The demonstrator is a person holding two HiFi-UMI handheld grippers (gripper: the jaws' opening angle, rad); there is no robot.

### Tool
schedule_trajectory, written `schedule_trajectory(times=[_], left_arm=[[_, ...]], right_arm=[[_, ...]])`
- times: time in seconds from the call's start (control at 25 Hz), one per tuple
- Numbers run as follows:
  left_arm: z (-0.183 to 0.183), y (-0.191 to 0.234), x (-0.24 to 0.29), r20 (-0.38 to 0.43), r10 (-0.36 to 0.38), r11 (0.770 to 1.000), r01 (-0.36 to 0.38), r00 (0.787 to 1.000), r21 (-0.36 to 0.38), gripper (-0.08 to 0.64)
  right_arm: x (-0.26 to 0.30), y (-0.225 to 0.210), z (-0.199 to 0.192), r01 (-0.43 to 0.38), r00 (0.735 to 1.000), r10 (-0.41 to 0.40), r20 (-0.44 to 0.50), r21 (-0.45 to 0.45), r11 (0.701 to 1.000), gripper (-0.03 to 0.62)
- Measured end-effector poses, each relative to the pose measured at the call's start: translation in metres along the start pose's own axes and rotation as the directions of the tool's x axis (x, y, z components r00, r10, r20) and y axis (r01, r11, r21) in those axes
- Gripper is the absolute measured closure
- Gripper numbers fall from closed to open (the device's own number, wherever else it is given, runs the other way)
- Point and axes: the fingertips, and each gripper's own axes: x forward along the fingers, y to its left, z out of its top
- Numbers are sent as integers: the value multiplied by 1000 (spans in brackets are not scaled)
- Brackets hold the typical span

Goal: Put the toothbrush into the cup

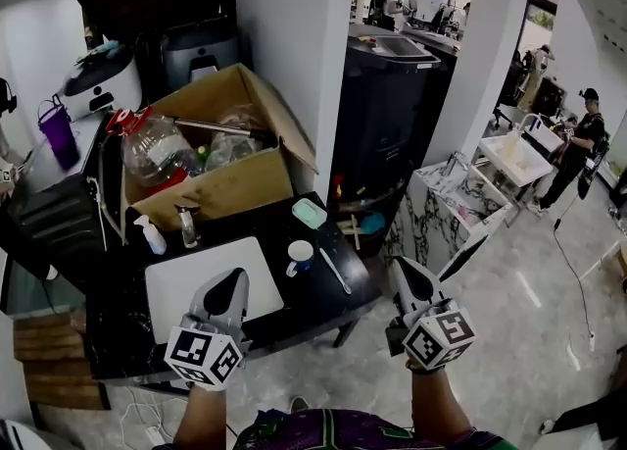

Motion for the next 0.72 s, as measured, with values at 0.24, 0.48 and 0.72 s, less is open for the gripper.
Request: schedule_trajectory(times=[0.24, 0.48, 0.72], left_arm=[[-14, 14, 16, -8, -37, 999, 37, 999, -19, 545], [-27, 25, 26, -25, -42, 998, 41, 999, -40, 545], [-34, 30, 40, -37, -26, 999, 24, 999, -49, 545]], right_arm=[[12, -1, -11, 15, 1000, -16, -23, -38, 999, 592], [25, -5, -20, 30, 998, -31, -51, -32, 999, 592], [40, -11, -31, 6, 998, -7, -65, -13, 1000, 592]])
